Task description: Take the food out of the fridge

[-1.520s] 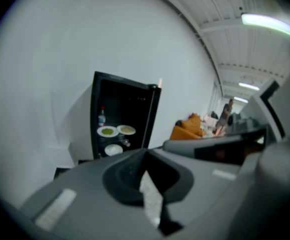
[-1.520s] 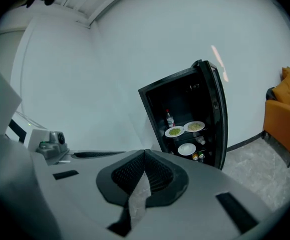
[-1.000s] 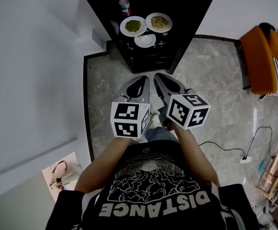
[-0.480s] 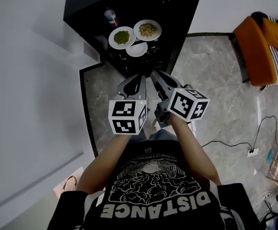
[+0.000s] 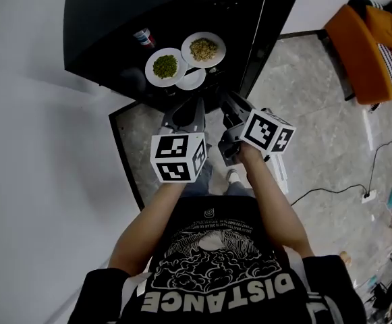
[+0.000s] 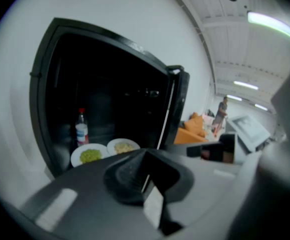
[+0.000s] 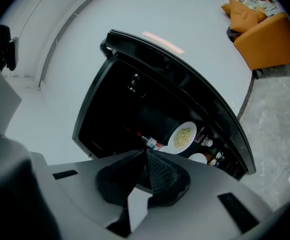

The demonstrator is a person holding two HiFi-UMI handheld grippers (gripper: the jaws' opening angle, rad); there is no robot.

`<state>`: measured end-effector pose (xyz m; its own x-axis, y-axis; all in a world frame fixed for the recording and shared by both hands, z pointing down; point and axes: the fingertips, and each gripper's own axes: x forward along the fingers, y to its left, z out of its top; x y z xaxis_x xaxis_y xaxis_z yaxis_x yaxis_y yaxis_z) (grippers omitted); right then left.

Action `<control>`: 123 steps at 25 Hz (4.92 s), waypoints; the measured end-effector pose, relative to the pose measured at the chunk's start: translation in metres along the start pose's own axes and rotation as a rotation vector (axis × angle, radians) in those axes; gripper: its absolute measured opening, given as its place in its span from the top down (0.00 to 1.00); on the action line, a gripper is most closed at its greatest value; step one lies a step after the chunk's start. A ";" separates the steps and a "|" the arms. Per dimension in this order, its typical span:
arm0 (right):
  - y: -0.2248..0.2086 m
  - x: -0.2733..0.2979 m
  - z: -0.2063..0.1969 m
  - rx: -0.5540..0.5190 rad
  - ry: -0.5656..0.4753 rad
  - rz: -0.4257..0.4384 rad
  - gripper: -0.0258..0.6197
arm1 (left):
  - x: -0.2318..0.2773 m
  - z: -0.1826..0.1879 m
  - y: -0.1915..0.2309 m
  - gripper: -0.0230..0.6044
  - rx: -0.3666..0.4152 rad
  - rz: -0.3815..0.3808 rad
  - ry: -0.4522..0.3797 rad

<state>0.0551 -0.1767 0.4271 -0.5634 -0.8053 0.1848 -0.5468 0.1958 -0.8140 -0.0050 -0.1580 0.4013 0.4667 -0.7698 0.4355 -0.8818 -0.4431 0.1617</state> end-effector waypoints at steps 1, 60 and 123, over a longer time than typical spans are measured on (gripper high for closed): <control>-0.007 0.009 0.001 0.015 -0.008 -0.001 0.96 | 0.007 0.002 0.005 0.96 0.000 -0.005 -0.003; -0.084 0.058 0.005 0.634 -0.131 0.021 0.95 | 0.044 0.010 0.059 0.96 -0.072 -0.030 0.014; 0.161 0.027 0.194 0.536 -0.206 0.376 0.95 | -0.030 0.139 0.037 0.96 -0.030 0.044 -0.216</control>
<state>0.0715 -0.2755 0.1939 -0.4964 -0.8373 -0.2291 0.0752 0.2214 -0.9723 -0.0420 -0.2149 0.2711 0.4287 -0.8701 0.2432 -0.9017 -0.3957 0.1741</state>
